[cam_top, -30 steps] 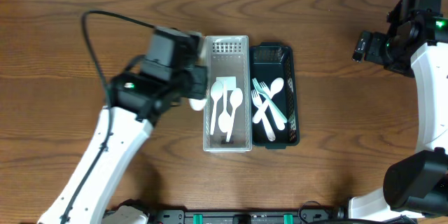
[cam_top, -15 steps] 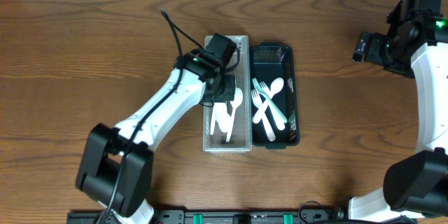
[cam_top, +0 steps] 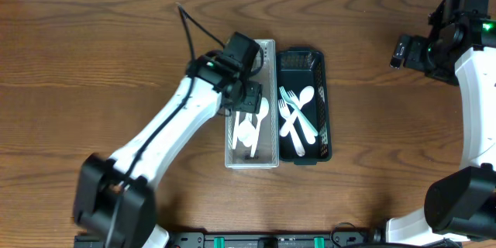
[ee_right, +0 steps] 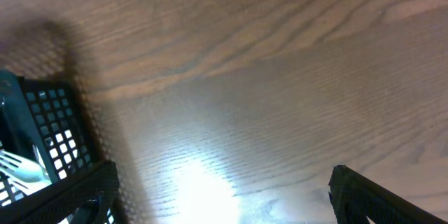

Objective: Pack container

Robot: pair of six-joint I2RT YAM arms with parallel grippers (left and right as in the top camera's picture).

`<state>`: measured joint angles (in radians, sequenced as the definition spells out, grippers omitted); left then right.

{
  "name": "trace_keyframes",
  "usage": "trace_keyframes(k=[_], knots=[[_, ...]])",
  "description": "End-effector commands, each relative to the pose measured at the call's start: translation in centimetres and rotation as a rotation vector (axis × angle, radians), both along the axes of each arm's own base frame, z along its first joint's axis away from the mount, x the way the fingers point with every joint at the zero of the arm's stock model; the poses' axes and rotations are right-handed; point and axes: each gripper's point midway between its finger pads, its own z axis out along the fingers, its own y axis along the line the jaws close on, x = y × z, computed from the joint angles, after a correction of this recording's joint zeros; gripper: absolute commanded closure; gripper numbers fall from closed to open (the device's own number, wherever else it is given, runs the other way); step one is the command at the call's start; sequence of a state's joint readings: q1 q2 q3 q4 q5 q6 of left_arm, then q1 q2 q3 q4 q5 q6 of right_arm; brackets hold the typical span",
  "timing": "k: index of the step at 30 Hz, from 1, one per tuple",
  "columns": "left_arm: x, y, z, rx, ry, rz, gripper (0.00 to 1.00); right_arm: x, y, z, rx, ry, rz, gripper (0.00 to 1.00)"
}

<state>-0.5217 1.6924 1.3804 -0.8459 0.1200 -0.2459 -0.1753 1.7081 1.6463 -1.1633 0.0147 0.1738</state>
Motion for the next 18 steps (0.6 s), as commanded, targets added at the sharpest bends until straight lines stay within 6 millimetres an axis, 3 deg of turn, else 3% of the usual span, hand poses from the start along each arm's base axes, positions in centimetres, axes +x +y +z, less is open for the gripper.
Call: trace_keyframes(k=[1, 4, 7, 13, 16, 18], knots=[[1.8, 2.0, 6.9, 0.033, -0.231, -0.005, 0.18, 0.4, 0.6, 0.0, -0.003, -0.007, 0.044, 0.01], [3.0, 5.3, 10.1, 0.087, -0.363, 0.084, 0.02, 1.2, 2.8, 0.2, 0.012, -0.034, 0.135, 0.01], [4.3, 7.9, 11.9, 0.099, -0.431, 0.121, 0.02, 3.0, 5.1, 0.9, -0.012, -0.103, 0.202, 0.01], [7.8, 14.0, 12.8, 0.115, -0.499, 0.290, 0.02, 8.4, 10.6, 4.3, -0.053, -0.364, 0.357, 0.01], [9.4, 16.7, 13.4, 0.117, -0.544, 0.366, 0.02, 10.6, 11.6, 6.6, -0.103, -0.492, 0.356, 0.01], [10.3, 18.4, 14.3, 0.115, -0.590, 0.413, 0.02, 10.8, 11.7, 7.2, -0.110, -0.515, 0.354, 0.01]])
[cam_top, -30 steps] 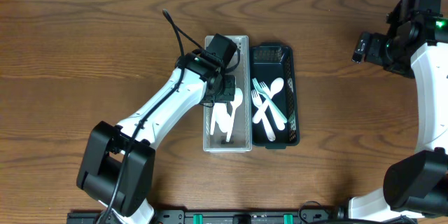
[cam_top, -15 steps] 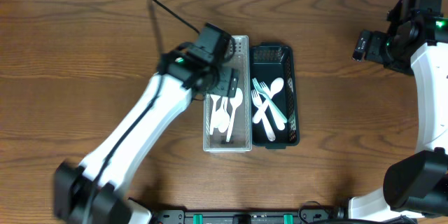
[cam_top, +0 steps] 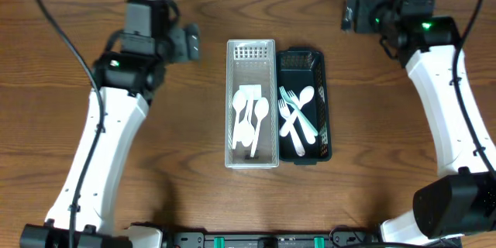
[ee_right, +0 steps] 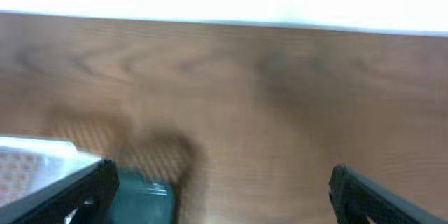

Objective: Pack container

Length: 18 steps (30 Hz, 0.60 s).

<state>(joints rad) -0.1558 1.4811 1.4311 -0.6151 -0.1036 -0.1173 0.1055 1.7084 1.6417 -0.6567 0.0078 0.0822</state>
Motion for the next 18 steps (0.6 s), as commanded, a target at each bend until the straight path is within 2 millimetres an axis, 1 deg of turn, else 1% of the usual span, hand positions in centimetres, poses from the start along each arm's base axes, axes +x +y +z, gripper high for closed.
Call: trace_keyframes(k=[1, 3, 5, 6, 8, 10, 13, 16, 18], knots=[[1.1, 3.2, 1.3, 0.031, -0.058, 0.063, 0.02, 0.3, -0.4, 0.5, -0.041, -0.022, -0.011, 0.01], [1.1, 4.9, 1.3, 0.034, -0.058, 0.101, 0.02, -0.2, -0.9, -0.1, -0.060, 0.009, -0.031, 0.01], [0.4, 6.3, 0.9, 0.038, -0.030, 0.133, 0.02, -1.4, -1.8, -0.9, -0.084, 0.064, -0.061, 0.01], [-0.1, 6.8, 0.7, 0.038, -0.018, 0.144, 0.02, -1.8, -2.2, -1.0, -0.069, 0.081, -0.082, 0.01], [-0.9, 7.1, 0.6, 0.039, -0.016, 0.152, 0.02, -2.9, -2.7, -0.8, -0.054, 0.101, -0.106, 0.01], [-2.0, 7.0, 0.8, 0.037, -0.035, 0.149, 0.02, -4.1, -3.3, -0.2, -0.048, 0.100, -0.122, 0.01], [-4.1, 6.3, 1.3, 0.034, -0.080, 0.132, 0.02, -6.5, -4.4, 0.6, -0.027, 0.077, -0.160, 0.01], [-6.4, 5.4, 1.3, 0.027, -0.137, 0.106, 0.02, -9.3, -4.9, 0.6, -0.025, 0.045, -0.173, 0.01], [-8.2, 4.5, 1.2, 0.019, -0.184, 0.078, 0.02, -11.9, -4.9, 0.3, -0.019, 0.024, -0.181, 0.01]])
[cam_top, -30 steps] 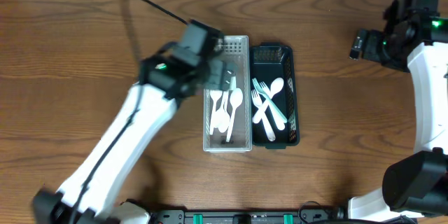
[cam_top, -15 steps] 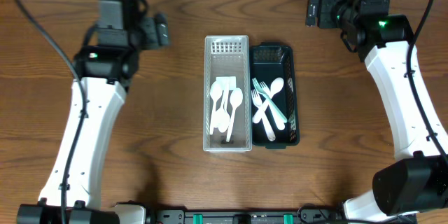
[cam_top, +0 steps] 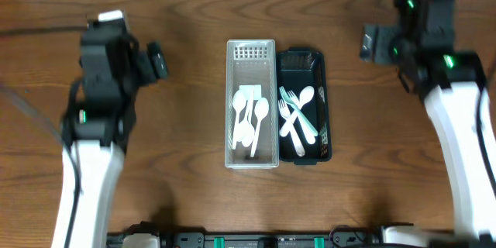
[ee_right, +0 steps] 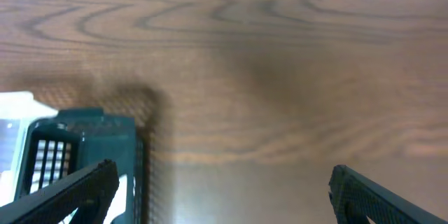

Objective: Pack container

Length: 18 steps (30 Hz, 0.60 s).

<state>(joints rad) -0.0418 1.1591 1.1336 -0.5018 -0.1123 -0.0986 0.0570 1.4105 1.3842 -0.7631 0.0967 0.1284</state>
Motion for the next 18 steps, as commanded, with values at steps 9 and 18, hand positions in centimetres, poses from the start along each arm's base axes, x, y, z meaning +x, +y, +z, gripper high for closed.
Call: trace_keyframes(k=[9, 18], knots=[[-11.6, -2.0, -1.6, 0.060, -0.212, -0.103, 0.02, -13.7, 0.1, -1.4, 0.000, -0.190, -0.003, 0.01], [-15.9, -0.6, -4.1, 0.072, -0.227, -0.079, 0.02, -18.2, -0.5, -5.2, 0.001, -0.190, -0.002, 0.01]])
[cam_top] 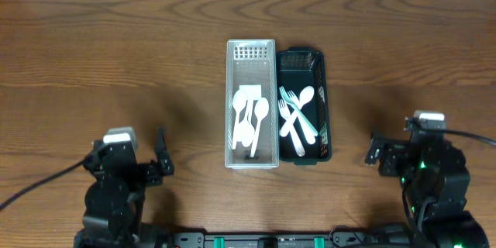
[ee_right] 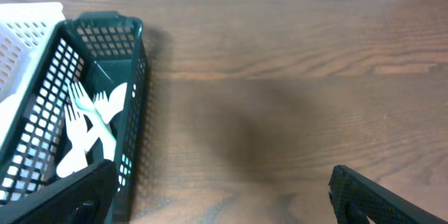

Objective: Pack container

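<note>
A white basket [cam_top: 252, 50] at the table's middle holds several white spoons [cam_top: 249, 120]. Touching its right side, a dark green basket [cam_top: 304, 56] holds white and pale-green forks and a spoon [cam_top: 296, 116]. My left gripper [cam_top: 161, 156] sits folded back near the front left edge, fingers apart, nothing in it. My right gripper [cam_top: 373, 152] sits folded back at the front right. In the right wrist view the right gripper [ee_right: 224, 199] is open over bare wood, with the green basket [ee_right: 105, 35] and its forks [ee_right: 87, 122] to its left.
The wooden table [cam_top: 403, 54] spreads to both sides of the baskets. A corner of the white basket [ee_right: 24, 21] shows at the left of the right wrist view. Both arm bases stand at the front edge.
Both arms were stretched out over the table's left and right sides. Now both are folded back at the front edge. The baskets and cutlery have not moved.
My left gripper was first down in the white basket among the spoons, the right arm off at the far right. Then both grippers were at the back corners, away from the baskets, then at the sides. Now both arms rest folded at the front.
</note>
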Robot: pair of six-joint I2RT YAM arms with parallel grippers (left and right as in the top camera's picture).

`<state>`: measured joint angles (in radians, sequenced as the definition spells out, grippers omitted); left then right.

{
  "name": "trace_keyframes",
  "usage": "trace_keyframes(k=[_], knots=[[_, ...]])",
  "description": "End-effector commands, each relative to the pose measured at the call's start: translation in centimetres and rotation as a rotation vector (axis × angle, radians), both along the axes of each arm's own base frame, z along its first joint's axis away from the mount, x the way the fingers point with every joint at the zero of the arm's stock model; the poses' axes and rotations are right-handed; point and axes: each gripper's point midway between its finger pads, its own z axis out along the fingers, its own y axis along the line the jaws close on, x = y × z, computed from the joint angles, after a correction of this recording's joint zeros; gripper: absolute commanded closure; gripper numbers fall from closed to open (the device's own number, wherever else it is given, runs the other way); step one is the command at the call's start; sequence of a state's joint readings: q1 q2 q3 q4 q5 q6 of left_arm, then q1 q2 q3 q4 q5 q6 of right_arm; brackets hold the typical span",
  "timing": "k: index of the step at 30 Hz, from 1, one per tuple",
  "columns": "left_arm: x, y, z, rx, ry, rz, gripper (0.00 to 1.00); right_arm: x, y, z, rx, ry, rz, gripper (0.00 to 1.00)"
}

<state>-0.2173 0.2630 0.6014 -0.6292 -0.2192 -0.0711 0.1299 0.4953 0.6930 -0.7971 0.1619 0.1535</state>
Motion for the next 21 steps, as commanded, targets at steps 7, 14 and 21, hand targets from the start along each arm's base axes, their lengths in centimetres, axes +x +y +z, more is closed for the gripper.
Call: trace_keyframes(k=[7, 14, 21], knots=[[-1.1, 0.7, -2.4, 0.047, 0.097, 0.017, 0.02, -1.8, -0.2, -2.6, -0.009, 0.106, -0.008, 0.01], [-1.8, 0.8, -3.7, 0.062, 0.159, 0.016, 0.02, -2.9, -0.4, -3.9, -0.020, 0.176, -0.008, 0.01], [-2.1, 0.9, -4.1, 0.066, 0.179, 0.016, 0.02, -3.2, -0.4, -4.2, -0.022, 0.193, -0.009, 0.01]])
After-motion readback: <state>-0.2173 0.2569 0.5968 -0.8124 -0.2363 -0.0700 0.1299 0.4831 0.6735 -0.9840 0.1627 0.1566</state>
